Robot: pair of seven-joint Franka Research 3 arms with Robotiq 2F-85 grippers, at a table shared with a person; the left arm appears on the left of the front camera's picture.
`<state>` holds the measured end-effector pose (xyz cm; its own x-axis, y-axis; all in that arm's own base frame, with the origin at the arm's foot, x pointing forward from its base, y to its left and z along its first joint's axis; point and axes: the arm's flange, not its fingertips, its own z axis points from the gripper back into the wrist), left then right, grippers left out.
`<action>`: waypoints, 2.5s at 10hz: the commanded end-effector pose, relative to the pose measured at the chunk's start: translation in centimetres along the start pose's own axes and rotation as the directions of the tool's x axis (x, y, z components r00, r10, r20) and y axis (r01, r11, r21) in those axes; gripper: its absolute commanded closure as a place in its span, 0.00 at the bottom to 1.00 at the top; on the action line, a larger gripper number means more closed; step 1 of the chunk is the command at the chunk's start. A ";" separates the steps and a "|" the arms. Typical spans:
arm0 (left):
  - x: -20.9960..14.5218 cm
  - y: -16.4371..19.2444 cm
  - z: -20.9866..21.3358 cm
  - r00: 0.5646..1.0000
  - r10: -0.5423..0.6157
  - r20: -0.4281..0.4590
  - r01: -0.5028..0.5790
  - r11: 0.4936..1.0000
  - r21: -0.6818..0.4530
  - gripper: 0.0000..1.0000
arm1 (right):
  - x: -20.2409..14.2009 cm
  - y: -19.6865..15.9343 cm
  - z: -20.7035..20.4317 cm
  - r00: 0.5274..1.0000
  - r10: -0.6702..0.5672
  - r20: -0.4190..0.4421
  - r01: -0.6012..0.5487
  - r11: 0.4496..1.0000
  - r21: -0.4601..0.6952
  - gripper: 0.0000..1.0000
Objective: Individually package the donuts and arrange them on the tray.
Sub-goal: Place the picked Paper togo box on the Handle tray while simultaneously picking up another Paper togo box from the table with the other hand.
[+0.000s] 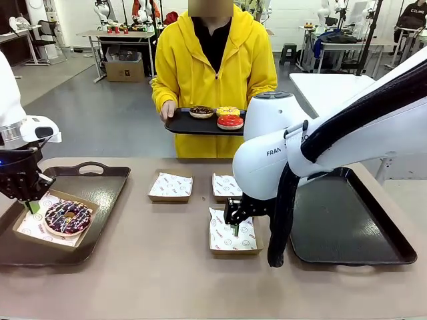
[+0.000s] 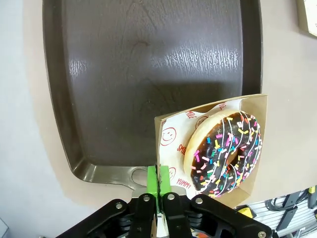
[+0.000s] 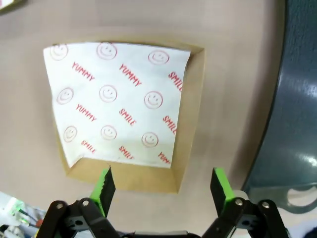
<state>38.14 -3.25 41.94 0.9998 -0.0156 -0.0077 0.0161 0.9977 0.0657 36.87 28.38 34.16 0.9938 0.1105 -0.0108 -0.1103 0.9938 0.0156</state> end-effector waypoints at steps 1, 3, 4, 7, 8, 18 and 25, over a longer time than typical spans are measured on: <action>0.2 0.1 0.4 1.000 0.001 0.002 -0.001 1.000 0.007 0.99 | 0.5 -1.2 -1.6 0.999 -0.001 0.033 0.000 1.000 0.022 0.00; 0.2 0.1 0.4 1.000 0.001 0.002 -0.001 1.000 0.007 0.99 | 0.7 -1.7 -2.2 0.999 -0.026 0.030 0.025 0.999 0.043 0.00; 0.2 0.1 0.4 1.000 0.001 0.002 -0.001 1.000 0.007 0.99 | 0.4 -1.5 -1.9 0.998 -0.049 0.034 0.048 0.997 0.053 0.00; 0.2 0.1 0.4 1.000 0.001 0.002 -0.001 1.000 0.007 0.99 | 0.8 -1.7 -1.7 0.999 -0.034 0.013 0.034 0.999 0.020 0.00; 0.1 0.0 0.2 1.000 -0.001 0.004 0.001 1.000 0.000 0.99 | 0.9 -1.9 -1.8 0.999 -0.041 0.017 0.041 0.999 0.025 0.00; 2.4 -0.6 -4.2 1.000 -0.006 -0.026 0.007 1.000 0.016 0.99 | 0.9 -1.2 -2.2 0.997 -0.074 0.018 0.074 0.997 -0.029 0.00; 2.5 -0.9 -4.6 0.999 -0.009 -0.030 0.009 1.000 0.014 0.40 | 1.0 -1.3 -2.2 0.998 -0.058 0.008 0.058 0.998 0.001 0.77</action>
<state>40.35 -3.87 37.14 0.9980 -0.0300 -0.0560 0.0336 0.9973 0.0650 37.68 26.77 32.01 0.9985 0.0539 -0.0053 -0.0538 0.9984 0.0155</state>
